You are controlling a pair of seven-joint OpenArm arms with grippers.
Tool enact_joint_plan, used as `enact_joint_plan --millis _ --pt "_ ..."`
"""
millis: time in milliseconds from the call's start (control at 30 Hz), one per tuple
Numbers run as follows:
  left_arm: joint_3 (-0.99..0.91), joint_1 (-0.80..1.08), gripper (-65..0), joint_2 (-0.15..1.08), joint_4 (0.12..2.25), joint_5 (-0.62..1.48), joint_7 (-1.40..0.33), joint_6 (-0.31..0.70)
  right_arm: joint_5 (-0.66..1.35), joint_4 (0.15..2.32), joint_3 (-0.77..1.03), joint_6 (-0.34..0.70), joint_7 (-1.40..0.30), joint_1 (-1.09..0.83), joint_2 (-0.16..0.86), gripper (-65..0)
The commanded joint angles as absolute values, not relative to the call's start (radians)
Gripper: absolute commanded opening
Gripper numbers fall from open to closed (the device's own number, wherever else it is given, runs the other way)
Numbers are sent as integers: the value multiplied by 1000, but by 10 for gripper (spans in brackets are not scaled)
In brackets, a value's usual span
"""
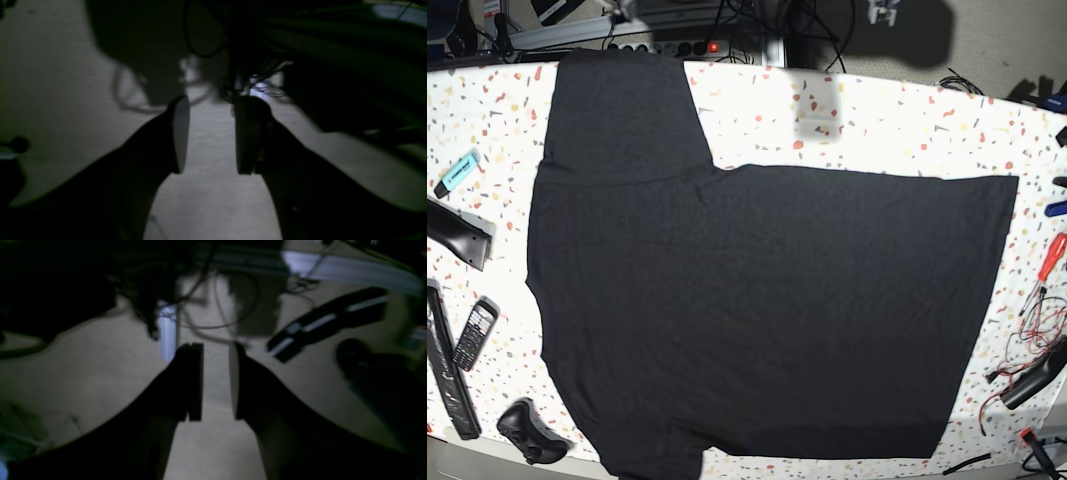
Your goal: Fold the T-shirt properly
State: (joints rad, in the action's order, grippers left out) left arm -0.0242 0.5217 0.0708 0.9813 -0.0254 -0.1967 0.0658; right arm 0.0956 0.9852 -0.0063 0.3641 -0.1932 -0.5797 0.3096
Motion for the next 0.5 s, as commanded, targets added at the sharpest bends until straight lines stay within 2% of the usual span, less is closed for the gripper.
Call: enact_joint_plan --millis 0,167,467 --pt "-25 553 -435 85 1026 -26 -194 67 126 1040 -4 380 -189 -619 339 -516" --pt "-25 678 -435 174 1213 -25 -197 68 222 1275 -3 421 -231 -783 459 -516" --pt "-25 894 -435 411 1542 -27 -269 68 221 1673 2 423 -259 -1053 656 -516"
